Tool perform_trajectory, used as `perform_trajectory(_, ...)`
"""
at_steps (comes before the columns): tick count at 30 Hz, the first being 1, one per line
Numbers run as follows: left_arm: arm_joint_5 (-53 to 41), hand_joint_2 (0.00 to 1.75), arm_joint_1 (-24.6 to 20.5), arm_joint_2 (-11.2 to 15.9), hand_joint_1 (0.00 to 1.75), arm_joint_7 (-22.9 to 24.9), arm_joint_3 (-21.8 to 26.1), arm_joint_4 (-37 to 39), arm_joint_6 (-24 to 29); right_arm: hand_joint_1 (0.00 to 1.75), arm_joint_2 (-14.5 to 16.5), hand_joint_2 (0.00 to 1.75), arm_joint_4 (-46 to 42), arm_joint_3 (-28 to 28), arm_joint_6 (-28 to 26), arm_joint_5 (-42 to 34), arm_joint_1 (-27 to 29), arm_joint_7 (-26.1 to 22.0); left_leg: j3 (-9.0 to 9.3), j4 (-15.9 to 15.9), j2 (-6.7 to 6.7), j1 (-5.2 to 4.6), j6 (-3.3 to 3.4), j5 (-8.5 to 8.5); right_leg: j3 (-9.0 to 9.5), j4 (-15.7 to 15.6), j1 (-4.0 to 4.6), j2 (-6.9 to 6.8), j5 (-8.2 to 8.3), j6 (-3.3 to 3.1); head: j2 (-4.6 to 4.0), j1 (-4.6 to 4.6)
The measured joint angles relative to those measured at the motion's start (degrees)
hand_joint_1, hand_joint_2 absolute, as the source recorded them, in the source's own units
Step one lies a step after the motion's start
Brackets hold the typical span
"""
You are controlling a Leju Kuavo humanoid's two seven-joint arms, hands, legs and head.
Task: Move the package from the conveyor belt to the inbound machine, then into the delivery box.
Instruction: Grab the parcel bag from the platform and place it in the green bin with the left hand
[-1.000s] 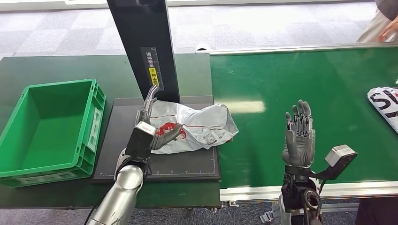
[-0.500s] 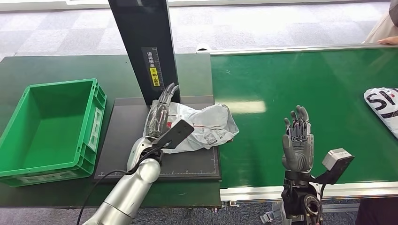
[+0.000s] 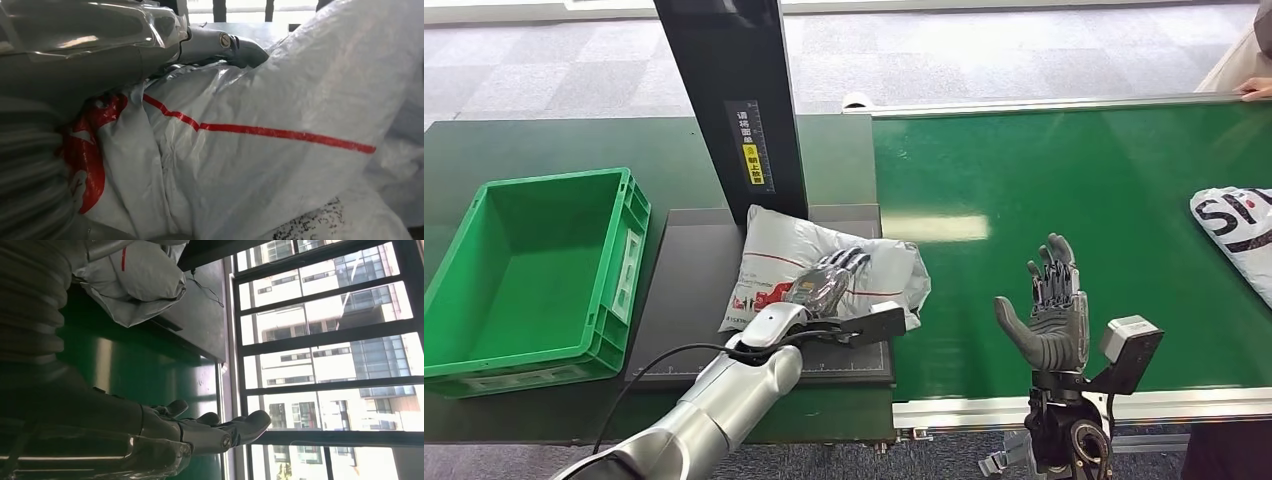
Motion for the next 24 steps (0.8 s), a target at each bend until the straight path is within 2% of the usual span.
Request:
perform_trajectory(2, -1.0, 1.75, -0.1, 0.0, 0.04, 0.0, -0.4, 0.5, -1.1, 0.0, 0.0, 1.75, 0.0, 0.0, -0.1, 0.3, 0.1, 0.3, 0.06, 0.0, 0.0, 0.0, 0.0, 0.0, 0.08, 0.0, 0.0, -0.01, 0.0, 0.0, 0.01, 0.01)
perform_trajectory(3, -1.4, 1.75, -0.1, 0.0, 0.19, 0.0, -0.5, 0.7, -1.3, 0.0, 0.0, 1.75, 0.0, 0.0, -0.3, 0.8, 0.2, 0.6, 0.09, 0.0, -0.01, 0.0, 0.0, 0.0, 0.12, 0.0, 0.0, -0.01, 0.0, 0.0, 0.01, 0.01)
perform_trajectory(4, -1.7, 1.75, -0.1, 0.0, 0.54, 0.0, -0.6, 0.8, -1.4, 0.0, 0.0, 1.75, 0.1, -0.1, -0.9, 1.6, 0.2, 1.0, 0.12, 0.0, -0.01, 0.0, 0.0, 0.0, 0.16, 0.0, 0.0, -0.02, 0.0, 0.0, 0.0, 0.0)
perform_trajectory(6, -2.1, 1.75, 0.0, 0.0, 1.36, 0.1, -0.7, 0.9, -1.7, 0.0, 0.0, 1.75, 0.3, -0.1, -3.3, 4.8, 0.3, 2.2, 0.14, 0.0, -0.02, 0.0, 0.0, 0.0, 0.22, 0.0, 0.0, -0.02, 0.0, 0.01, 0.0, 0.0)
perform_trajectory(7, -2.2, 1.75, 0.1, 0.0, 1.65, 0.1, -0.7, 1.0, -1.9, 0.0, 0.0, 1.75, 0.6, 0.0, -4.8, 6.9, 0.3, 2.9, 0.15, 0.0, -0.02, 0.0, 0.0, 0.0, 0.23, 0.0, 0.0, -0.02, 0.0, 0.01, 0.0, 0.0)
perform_trajectory(8, -2.4, 1.75, 0.2, 0.0, 1.74, 0.1, -0.7, 1.0, -2.0, 0.0, 0.0, 1.75, 1.0, 0.0, -6.2, 9.1, 0.2, 3.6, 0.15, 0.0, -0.02, 0.0, 0.0, 0.0, 0.25, 0.0, 0.0, -0.03, 0.0, 0.01, 0.0, 0.01)
perform_trajectory(11, -2.8, 1.75, 0.5, 0.0, 1.75, -0.5, -0.7, 0.8, 0.3, 0.0, -0.1, 1.75, 2.9, 0.1, -7.7, 12.8, 0.2, 4.9, 0.17, 0.0, -0.02, 0.0, 0.0, 0.0, 0.29, 0.0, 0.0, -0.03, -0.01, 0.01, 0.0, 0.0)
perform_trajectory(16, -0.5, 1.75, 3.6, 0.1, 1.75, -5.0, 0.2, -2.3, 12.1, 0.0, -0.2, 1.75, 6.4, -0.2, -8.7, 14.7, 0.1, 4.4, 0.18, 0.0, -0.04, 0.0, 0.0, 0.01, 0.22, 0.0, 0.0, -0.03, 0.0, 0.01, 0.0, 0.0)
perform_trajectory(20, 3.4, 1.75, 5.7, 0.4, 1.75, -8.9, 1.9, -7.0, 18.8, 0.0, -0.3, 1.75, 8.5, -0.9, -9.0, 14.8, -0.5, 2.2, 0.1, 0.0, -0.02, 0.0, 0.0, 0.01, 0.13, 0.0, 0.0, -0.02, 0.0, 0.01, -0.01, 0.01)
perform_trajectory(22, 5.9, 1.75, 6.8, 0.4, 1.75, -12.3, 2.8, -9.4, 23.8, 0.0, -0.3, 1.75, 9.5, -1.2, -9.0, 14.8, -0.9, 1.8, 0.05, 0.0, -0.02, 0.0, 0.0, 0.01, 0.07, 0.0, 0.0, -0.02, 0.0, 0.01, -0.01, 0.0)
perform_trajectory(24, 10.0, 1.75, 7.9, 0.4, 1.75, -17.8, 3.6, -12.0, 30.7, 0.0, -0.3, 1.75, 10.6, -1.4, -9.0, 14.8, -1.3, 1.7, -0.02, 0.0, -0.02, 0.0, 0.0, 0.01, 0.01, 0.0, 0.0, -0.02, 0.0, 0.01, 0.0, -0.01)
